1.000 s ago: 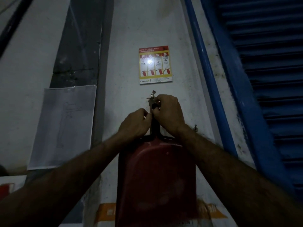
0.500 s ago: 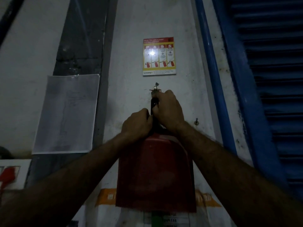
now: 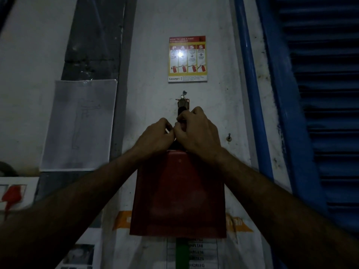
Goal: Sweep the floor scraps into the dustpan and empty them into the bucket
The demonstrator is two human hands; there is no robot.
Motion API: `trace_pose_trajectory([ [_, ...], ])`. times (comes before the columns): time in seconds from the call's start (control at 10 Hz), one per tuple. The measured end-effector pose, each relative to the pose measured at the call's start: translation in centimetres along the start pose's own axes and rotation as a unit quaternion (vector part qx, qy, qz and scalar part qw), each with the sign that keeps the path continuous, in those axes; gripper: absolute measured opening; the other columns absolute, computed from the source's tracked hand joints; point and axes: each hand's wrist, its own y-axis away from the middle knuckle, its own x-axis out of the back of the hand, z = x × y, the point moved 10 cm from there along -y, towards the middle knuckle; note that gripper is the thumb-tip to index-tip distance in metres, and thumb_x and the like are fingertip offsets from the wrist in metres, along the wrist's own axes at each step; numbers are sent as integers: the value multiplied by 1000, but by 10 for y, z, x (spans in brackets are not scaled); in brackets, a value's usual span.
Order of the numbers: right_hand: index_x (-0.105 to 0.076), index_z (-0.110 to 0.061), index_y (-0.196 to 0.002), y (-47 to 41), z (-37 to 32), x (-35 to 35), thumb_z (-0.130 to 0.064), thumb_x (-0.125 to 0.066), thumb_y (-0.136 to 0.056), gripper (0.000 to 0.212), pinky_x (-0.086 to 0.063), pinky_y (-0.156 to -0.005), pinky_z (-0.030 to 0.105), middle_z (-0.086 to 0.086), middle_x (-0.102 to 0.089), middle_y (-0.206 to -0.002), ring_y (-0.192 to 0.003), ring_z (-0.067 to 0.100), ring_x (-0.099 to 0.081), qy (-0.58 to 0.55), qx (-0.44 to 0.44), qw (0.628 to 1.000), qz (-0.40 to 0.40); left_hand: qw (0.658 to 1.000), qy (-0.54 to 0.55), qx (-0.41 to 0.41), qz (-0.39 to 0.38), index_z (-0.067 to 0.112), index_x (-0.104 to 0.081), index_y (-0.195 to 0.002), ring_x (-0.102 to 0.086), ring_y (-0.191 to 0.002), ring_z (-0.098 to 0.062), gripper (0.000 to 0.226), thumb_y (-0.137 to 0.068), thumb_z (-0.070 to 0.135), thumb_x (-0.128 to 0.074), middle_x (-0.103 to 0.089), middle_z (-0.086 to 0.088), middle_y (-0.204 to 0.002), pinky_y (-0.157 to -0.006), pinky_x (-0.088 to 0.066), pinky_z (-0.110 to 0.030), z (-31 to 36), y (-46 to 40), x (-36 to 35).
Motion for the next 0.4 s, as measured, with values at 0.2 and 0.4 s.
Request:
trace_pose_trajectory([
  [0.2, -64, -22, -108, 6, -8, 7, -45, -54, -93, 29, -42, -62, 27, 0, -50, -105, -72, 11, -54, 8, 1, 1000, -18, 998, 46, 24, 34, 21, -54, -107, -66, -73, -18, 27, -100, 46, -48, -68, -2, -89, -67, -54, -36, -8, 5, 13],
  [0.4, -64, -23, -109, 18, -15, 18, -47, -54, -93, 31, -39, -60, 23, -1, -50, -101, -73, 10, -53, 19, -17, 999, -28, 997, 16, 7, 80, 21, -58, -107, -63, -91, -22, 28, -98, 47, -50, -63, -3, -104, -84, -55, -46, -8, 17, 41],
])
